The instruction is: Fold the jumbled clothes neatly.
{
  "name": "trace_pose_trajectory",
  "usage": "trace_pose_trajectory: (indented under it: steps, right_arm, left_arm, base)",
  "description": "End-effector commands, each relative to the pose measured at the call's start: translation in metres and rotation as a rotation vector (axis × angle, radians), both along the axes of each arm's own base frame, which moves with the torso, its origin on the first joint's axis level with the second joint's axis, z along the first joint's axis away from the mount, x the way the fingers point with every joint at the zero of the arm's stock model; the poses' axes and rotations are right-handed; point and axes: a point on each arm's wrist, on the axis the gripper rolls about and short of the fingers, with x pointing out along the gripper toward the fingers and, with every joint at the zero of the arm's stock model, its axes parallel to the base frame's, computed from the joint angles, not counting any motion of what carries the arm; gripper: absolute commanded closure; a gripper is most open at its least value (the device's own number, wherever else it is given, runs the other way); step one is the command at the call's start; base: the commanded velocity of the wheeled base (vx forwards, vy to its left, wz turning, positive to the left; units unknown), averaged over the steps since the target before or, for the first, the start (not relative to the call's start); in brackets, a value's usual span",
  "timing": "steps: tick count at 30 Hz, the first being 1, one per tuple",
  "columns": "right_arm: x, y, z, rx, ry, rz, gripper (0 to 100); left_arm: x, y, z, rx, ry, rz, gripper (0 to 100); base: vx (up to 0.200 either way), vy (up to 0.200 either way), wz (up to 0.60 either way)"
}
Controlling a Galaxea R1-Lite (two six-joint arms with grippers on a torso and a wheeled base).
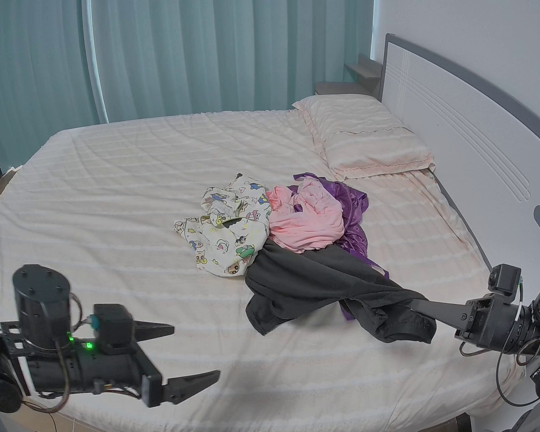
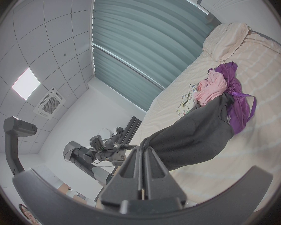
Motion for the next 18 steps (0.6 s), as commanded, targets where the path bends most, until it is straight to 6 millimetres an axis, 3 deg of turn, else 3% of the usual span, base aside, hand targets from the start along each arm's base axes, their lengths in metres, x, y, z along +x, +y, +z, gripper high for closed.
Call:
trace_pose_trajectory:
  steps: [1,2,9,18]
  right_arm:
    - [-0.008,0.007,-0.001,-0.002,0.013,0.059,100]
    - [-0.008,0.007,-0.001,-0.002,0.013,0.059,100]
    - [-0.008,0.008,-0.001,-0.002,0.016,0.061,100]
    - [-0.014,0.01,0.001,0.005,0.001,0.092,100]
  left_arm:
    - [0.035,-0.066,-0.046,0.082,0.038,0.039,0]
    - [0.035,-0.066,-0.046,0.082,0.038,0.039,0]
    - [0.071,-0.117,-0.068,0.082,-0.039,0.197,0]
    - [0.098,-0.146,-0.085,-0.041,-0.07,0.285,0]
  base:
    - [0.0,0.0,0.0]
    - [0.0,0.0,0.0]
    - [0.0,0.0,0.0]
    - [0.0,0.0,0.0]
